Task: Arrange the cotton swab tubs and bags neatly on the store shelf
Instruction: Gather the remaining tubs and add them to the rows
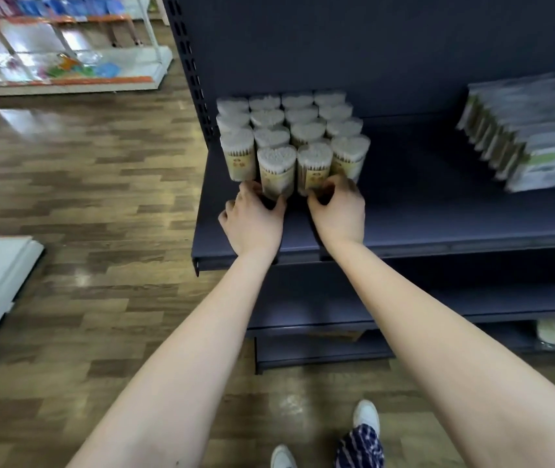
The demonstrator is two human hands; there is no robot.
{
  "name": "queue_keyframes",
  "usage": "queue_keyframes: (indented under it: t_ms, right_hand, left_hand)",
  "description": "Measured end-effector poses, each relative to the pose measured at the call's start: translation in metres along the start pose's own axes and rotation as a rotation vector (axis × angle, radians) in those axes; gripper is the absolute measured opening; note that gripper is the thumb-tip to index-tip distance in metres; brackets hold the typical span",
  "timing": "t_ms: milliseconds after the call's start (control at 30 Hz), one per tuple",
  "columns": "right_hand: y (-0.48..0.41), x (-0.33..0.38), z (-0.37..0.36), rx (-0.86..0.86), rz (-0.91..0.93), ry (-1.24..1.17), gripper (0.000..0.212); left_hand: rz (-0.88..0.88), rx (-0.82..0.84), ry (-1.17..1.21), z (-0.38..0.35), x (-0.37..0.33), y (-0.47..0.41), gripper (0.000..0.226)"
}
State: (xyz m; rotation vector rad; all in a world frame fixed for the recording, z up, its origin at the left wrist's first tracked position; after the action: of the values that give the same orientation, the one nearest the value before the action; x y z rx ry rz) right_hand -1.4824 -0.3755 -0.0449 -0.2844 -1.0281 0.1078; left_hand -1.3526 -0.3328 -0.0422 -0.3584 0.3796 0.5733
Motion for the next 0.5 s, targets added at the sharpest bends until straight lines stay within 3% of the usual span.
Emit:
queue_keyframes:
  t_ms: [333,500]
  right_hand:
    - [-0.0011,0.0004,0.0041,-0.045,-0.082,-0.054,0.035]
    - [-0.0003,0.0010,0.0045,-0.029,-0.086,-0.047,0.029]
  left_hand:
    - [-0.047,0.016,-0.047,-0.0005,-0.0003,0.0021,0.033]
    - [-0.009,0.013,-0.028,-0.0005,-0.0007,0.0024,0.047]
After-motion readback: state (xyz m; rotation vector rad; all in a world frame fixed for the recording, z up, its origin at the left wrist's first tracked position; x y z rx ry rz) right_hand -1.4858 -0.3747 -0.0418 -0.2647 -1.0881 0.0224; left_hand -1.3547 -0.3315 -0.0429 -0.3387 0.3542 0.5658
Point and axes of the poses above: each hand's wrist, its own y-axis away from the middle knuckle, its own z-axis out of the back of the hand, x = y × z, the point moved 2 cm from there along -y, towards the middle knuckle, and after that the axes turned 10 degrees about -y, right-handed, at the moved point
